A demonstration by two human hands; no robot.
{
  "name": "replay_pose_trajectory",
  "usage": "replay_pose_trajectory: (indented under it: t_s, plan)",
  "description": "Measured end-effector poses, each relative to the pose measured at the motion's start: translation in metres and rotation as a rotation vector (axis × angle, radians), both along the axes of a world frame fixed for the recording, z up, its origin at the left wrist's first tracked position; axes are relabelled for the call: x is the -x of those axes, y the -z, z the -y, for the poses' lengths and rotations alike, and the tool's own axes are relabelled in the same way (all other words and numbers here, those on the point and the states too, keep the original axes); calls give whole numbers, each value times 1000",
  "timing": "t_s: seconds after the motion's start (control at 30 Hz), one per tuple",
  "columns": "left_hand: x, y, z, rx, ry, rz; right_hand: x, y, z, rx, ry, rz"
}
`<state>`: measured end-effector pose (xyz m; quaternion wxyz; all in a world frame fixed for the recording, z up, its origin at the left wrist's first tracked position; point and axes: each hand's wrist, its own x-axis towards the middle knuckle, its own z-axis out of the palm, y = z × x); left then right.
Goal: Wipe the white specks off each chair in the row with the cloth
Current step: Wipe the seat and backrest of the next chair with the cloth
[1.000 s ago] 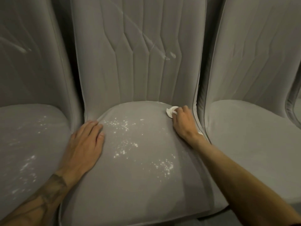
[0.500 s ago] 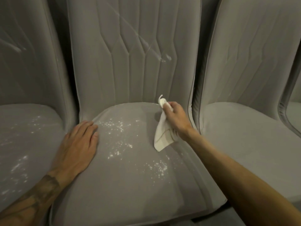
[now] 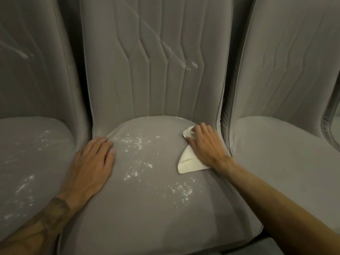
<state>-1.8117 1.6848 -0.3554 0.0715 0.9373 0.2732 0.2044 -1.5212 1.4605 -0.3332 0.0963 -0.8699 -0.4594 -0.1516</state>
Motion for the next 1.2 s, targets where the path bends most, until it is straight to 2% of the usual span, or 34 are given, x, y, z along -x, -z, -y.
replay_pose_trajectory:
  t_s: [0.2, 0.37, 0.53, 0.6, 0.77, 0.87, 0.97, 1.07, 1.13, 1.2]
  plan:
    - [-1, -2, 3, -3, -1, 7, -6, -5, -16, 44, 104, -46]
    - [0, -2, 1, 8, -4, 13, -18, -14, 24, 177, -161, 55]
    - [1, -2, 3, 0, 4, 8, -26, -4, 25, 25, -223, -109]
    - [0, -1, 2, -6, 6, 2, -29, -5, 14, 23, -184, -122]
    - [0, -1, 4, -5, 0, 2, -11, -5, -18, -88, 125, -113]
    - [0, -2, 4, 2, -6, 10, 13, 4, -24, -84, 26, -48]
    - [0, -1, 3, -8, 5, 9, 0, 1, -11, -46, -41, 2]
    - [-1, -2, 4, -8, 4, 13, -25, -5, -15, -1, 96, 50]
    - [0, -3, 6, -3, -2, 11, -20, -4, -32, -36, 198, -8]
    - [0, -4, 7, -1, -6, 11, -1, 1, -46, -119, 203, -117]
